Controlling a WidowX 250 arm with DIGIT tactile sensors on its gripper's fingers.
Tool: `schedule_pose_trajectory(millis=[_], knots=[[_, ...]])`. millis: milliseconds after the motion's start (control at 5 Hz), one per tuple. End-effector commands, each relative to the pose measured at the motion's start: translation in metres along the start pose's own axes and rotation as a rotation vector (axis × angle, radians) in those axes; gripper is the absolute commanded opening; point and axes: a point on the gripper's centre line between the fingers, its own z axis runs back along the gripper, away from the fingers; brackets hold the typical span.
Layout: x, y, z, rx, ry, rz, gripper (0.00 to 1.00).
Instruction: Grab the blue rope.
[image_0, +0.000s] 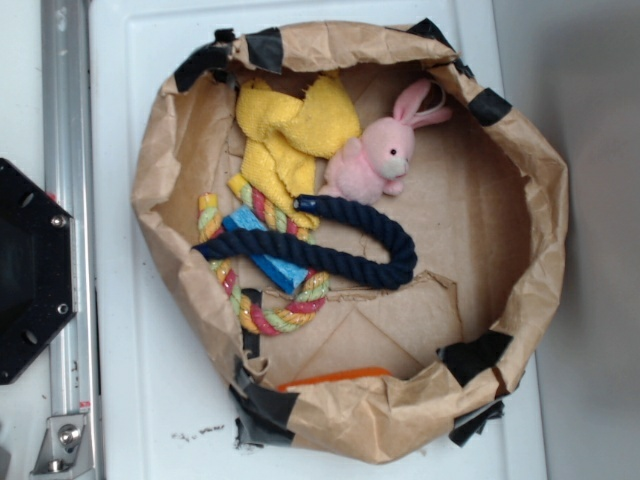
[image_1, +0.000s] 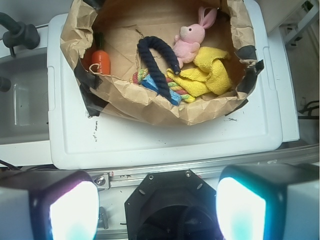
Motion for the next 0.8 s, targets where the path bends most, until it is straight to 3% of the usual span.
schedule_pose_trajectory(millis=[0, 200, 400, 600], knots=[[0.000, 0.000, 0.000, 0.000, 0.000, 0.000, 1.00], [0.048, 0.007, -0.024, 0.035, -0.043, 0.079, 1.00], [0.092, 0.003, -0.058, 0.047, -0.089, 0.279, 1.00], [0.107, 0.004, -0.092, 0.064, -0.085, 0.394, 1.00]])
